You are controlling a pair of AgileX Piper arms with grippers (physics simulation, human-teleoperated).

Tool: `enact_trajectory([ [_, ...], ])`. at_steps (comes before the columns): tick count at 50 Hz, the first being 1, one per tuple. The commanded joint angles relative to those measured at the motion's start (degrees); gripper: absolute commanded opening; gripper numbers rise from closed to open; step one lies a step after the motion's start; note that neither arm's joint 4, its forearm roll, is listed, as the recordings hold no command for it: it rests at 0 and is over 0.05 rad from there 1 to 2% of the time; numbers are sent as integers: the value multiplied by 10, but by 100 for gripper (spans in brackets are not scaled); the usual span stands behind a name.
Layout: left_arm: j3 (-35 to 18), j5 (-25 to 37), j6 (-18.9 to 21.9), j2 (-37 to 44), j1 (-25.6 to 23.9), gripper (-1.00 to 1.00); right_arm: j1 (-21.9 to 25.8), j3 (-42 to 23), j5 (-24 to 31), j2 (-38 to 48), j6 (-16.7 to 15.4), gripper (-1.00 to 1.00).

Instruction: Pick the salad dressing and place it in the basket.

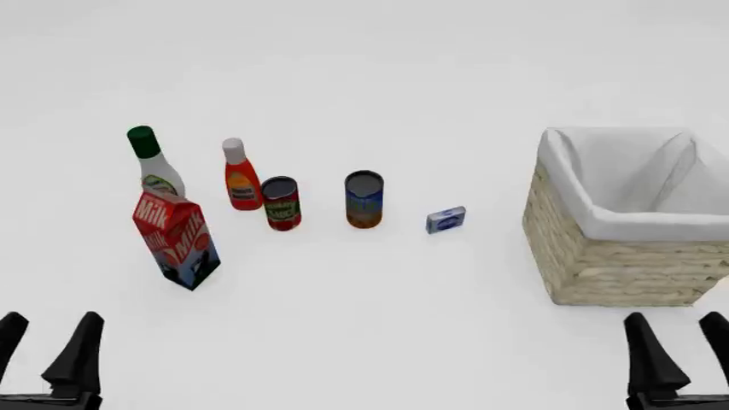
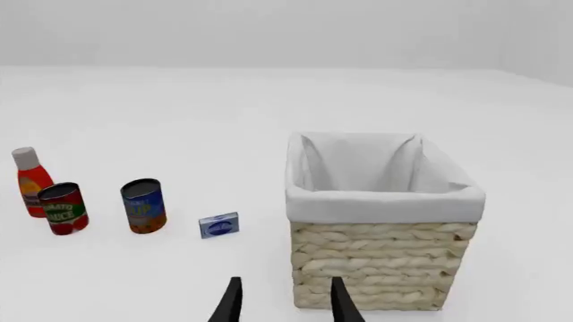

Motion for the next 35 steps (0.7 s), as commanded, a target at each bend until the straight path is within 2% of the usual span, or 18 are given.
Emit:
enact_trajectory([
  [1, -6, 1, 2, -2, 0, 100, 2, -2, 2, 1, -1, 100],
  [8, -21, 8, 7, -2, -2, 100, 3, -3, 2, -1, -2, 100],
  [12, -36, -6, 14, 25, -1, 100, 4, -4, 1, -1, 0, 100],
  [19, -92, -104, 31, 188, 16, 100, 2, -4, 2, -1, 3, 100],
  [20, -99, -113, 46, 200, 15, 100, 2, -3, 1, -1, 3, 100],
  [28, -208, -149, 47, 340, 3, 100, 5, -3, 3, 0, 2, 100],
  [31, -225, -156, 48, 367, 1, 100, 5, -2, 3, 0, 1, 100],
  [35, -281, -165, 54, 435, -2, 100, 7, -1, 4, 0, 1, 100],
])
